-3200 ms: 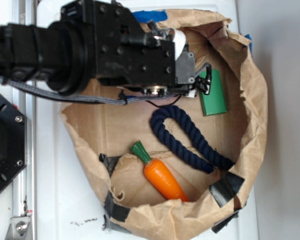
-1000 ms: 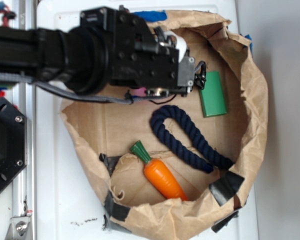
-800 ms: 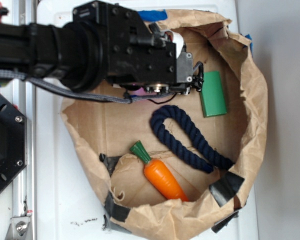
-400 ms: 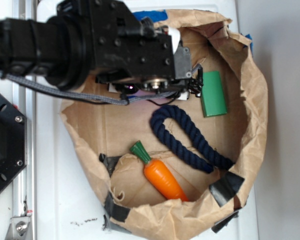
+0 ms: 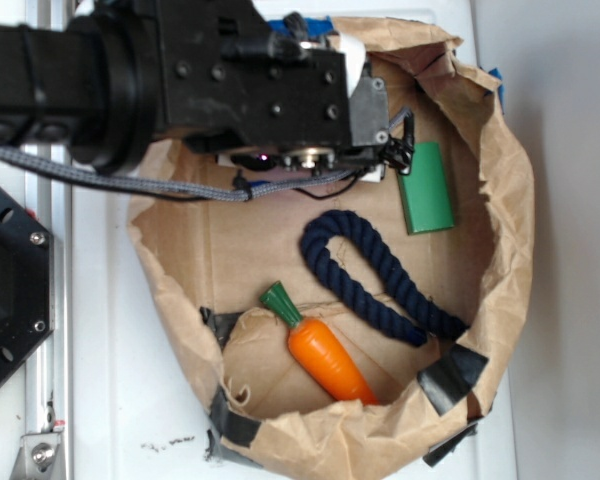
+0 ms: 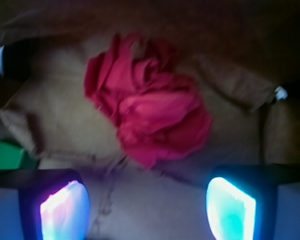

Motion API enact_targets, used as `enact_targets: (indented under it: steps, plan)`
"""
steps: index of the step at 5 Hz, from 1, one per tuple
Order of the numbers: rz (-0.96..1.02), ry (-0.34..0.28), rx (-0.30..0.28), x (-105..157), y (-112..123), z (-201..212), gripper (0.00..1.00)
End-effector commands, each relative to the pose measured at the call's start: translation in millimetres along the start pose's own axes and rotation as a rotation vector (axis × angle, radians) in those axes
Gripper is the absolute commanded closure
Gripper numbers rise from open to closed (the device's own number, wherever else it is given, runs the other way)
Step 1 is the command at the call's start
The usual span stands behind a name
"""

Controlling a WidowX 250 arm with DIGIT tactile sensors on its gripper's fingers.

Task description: Grab the red paper.

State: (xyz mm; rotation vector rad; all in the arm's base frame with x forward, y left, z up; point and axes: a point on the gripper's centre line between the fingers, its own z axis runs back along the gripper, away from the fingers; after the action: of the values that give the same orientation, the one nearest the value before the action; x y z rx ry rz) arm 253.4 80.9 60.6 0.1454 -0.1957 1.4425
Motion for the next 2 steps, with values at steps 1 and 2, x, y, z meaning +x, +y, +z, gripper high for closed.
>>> enact_targets:
  steps: [1,2]
  plan:
    - [0.024,-0.084,0.015,12.3,6.4,15.3,0.00]
    - [0.025,-0.090,0.016,10.1,11.4,13.9,0.00]
